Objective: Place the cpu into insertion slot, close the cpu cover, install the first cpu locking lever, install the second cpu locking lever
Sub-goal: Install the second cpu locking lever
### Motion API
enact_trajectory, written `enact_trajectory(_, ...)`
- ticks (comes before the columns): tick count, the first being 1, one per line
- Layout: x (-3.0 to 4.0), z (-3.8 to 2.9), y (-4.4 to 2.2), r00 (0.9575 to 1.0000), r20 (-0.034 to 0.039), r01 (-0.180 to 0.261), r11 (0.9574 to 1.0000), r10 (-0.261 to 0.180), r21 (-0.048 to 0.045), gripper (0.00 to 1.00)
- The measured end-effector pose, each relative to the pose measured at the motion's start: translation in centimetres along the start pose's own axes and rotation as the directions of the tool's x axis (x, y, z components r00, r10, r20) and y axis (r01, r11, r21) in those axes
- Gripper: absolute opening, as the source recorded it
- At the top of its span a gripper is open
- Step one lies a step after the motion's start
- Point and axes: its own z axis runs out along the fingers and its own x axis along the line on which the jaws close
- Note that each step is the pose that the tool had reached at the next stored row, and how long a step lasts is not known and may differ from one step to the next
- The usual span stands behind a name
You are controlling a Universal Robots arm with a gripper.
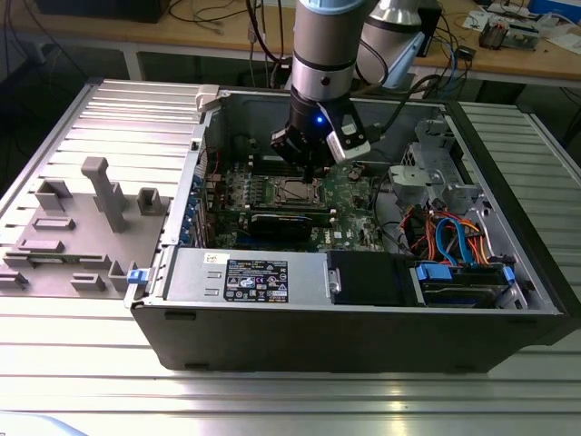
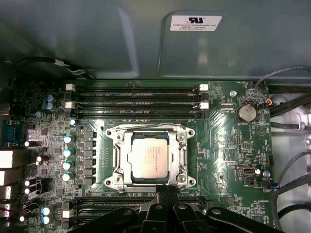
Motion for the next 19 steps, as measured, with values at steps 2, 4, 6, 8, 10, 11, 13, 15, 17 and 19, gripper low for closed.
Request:
enact_trajectory(2,0.0,0.06,-0.01,1.0,0.0,0.0,1.0,0.0,-0.0003,0.11)
enact_trajectory(4,0.02,0.13,-0.17,1.0,-0.0005,0.004,1.0,-0.004,-0.0001,0.11)
enact_trajectory(6,0.05,0.19,-0.46,0.9999,-0.002,0.015,0.9999,-0.015,-0.0005,0.11)
enact_trajectory(8,0.07,0.28,-0.67,0.9995,-0.0049,0.033,0.9995,-0.033,-0.001,0.11)
enact_trajectory(10,0.26,0.36,-0.78,0.9991,-0.0059,0.041,0.9991,-0.041,-0.0013,0.11)
enact_trajectory(11,0.42,0.4,-0.82,0.9991,-0.0058,0.043,0.9991,-0.043,-0.0014,0.11)
enact_trajectory(13,0.58,0.43,-0.99,0.999,-0.0063,0.044,0.999,-0.044,-0.0012,0.11)
enact_trajectory(15,0.62,0.38,-1.55,0.999,-0.0063,0.044,0.999,-0.044,-0.0016,0.11)
enact_trajectory(17,0.69,0.38,-1.79,0.999,-0.0063,0.044,0.999,-0.044,-0.0016,0.11)
enact_trajectory(19,1.0,0.46,-1.83,0.999,-0.0068,0.045,0.999,-0.045,-0.0018,0.11)
